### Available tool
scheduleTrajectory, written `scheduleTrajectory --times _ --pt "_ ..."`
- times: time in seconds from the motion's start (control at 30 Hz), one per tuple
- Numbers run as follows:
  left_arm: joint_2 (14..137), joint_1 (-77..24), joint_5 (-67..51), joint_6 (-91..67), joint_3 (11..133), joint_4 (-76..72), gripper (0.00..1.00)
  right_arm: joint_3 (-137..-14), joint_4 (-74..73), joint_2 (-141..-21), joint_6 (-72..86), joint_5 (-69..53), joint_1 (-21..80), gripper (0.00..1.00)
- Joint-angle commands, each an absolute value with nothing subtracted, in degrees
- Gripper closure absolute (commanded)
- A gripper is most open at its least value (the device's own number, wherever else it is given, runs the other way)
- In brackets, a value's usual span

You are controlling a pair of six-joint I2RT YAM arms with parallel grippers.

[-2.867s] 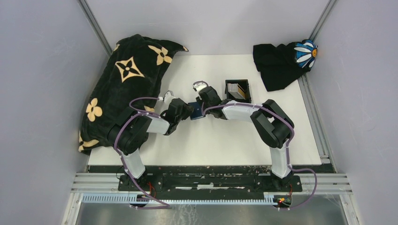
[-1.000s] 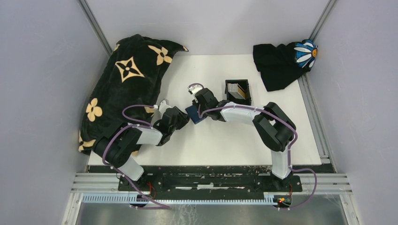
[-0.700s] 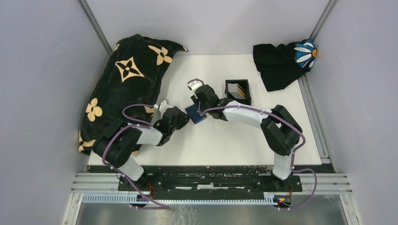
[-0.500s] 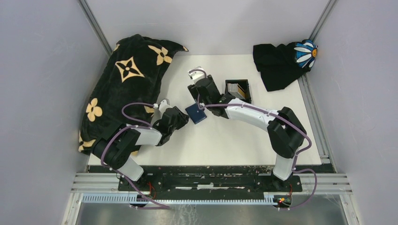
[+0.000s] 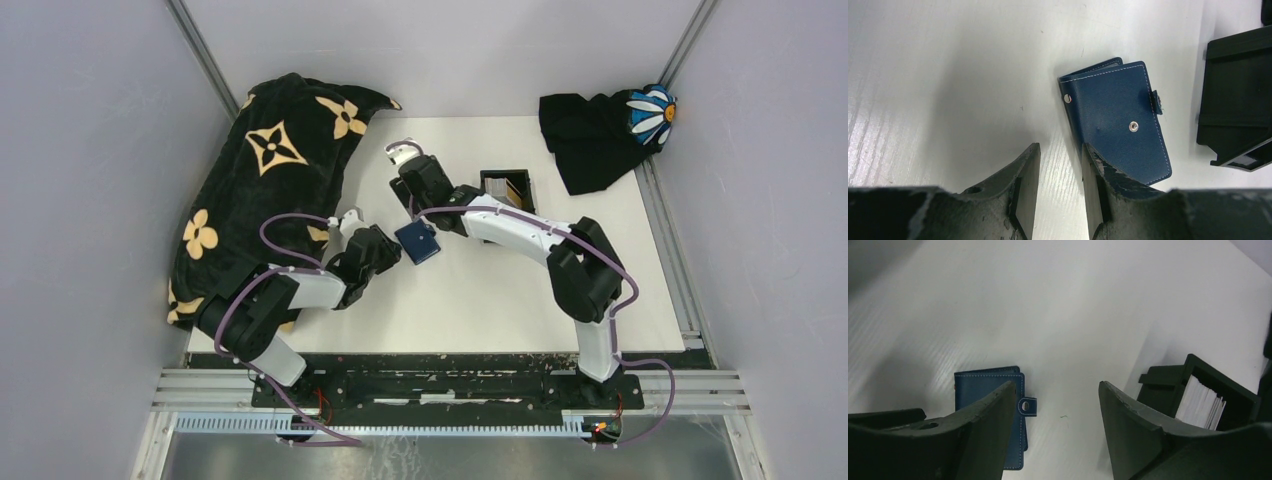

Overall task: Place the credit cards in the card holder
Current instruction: Close the card holder at the center of the board.

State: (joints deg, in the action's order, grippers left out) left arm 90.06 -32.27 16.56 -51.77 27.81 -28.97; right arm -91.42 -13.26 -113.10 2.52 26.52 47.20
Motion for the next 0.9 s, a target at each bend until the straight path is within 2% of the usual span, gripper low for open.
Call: scheduleTrajectory --times 0.0,0.53,0.87 --pt "90.4 -32.5 18.3 -48.4 30.2 -29.9 0.56 -93.1 -18.1 -114.8 2.5 24.7 47.4 0.32" --pt "94.6 -32.5 17.4 -48.8 32.6 -30.1 0.56 -96.4 -26.3 -120.1 3.6 20.6 47.4 0.33" --pt "95.2 -32.5 17.2 -48.9 32.6 -30.7 0.56 -98.8 -28.2 -122.7 3.7 19.9 47.3 0.38"
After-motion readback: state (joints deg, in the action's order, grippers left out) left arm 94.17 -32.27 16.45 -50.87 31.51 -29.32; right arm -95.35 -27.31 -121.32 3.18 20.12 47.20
